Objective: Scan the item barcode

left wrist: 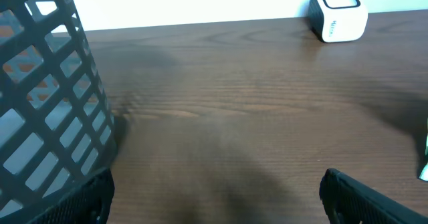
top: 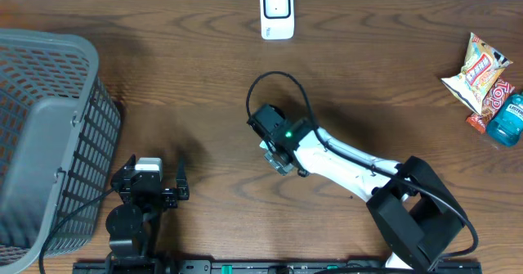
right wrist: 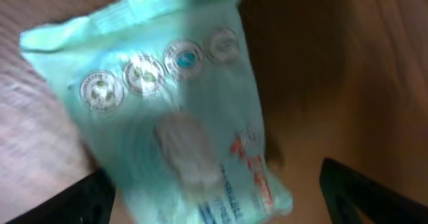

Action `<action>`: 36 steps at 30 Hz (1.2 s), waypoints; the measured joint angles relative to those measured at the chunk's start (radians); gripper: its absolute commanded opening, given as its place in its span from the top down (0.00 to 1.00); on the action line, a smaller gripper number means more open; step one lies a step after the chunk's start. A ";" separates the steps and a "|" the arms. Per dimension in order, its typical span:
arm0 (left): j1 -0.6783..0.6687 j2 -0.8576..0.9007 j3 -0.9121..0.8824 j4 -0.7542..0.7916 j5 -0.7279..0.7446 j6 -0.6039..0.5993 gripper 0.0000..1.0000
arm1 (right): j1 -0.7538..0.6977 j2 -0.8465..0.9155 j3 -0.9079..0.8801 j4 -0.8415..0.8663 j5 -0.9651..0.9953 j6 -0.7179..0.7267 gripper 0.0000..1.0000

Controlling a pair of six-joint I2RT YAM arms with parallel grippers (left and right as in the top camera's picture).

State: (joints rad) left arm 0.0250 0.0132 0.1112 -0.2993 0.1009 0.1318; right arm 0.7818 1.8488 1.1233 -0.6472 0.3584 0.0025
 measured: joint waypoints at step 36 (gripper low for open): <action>0.000 0.001 0.000 -0.001 0.000 0.000 0.02 | -0.406 -0.026 0.123 -0.850 -1.642 -0.923 0.99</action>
State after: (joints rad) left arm 0.0250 0.0143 0.1116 -0.3000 0.1009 0.1322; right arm 0.3759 1.8233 1.2461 -1.4971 -1.2839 -0.9203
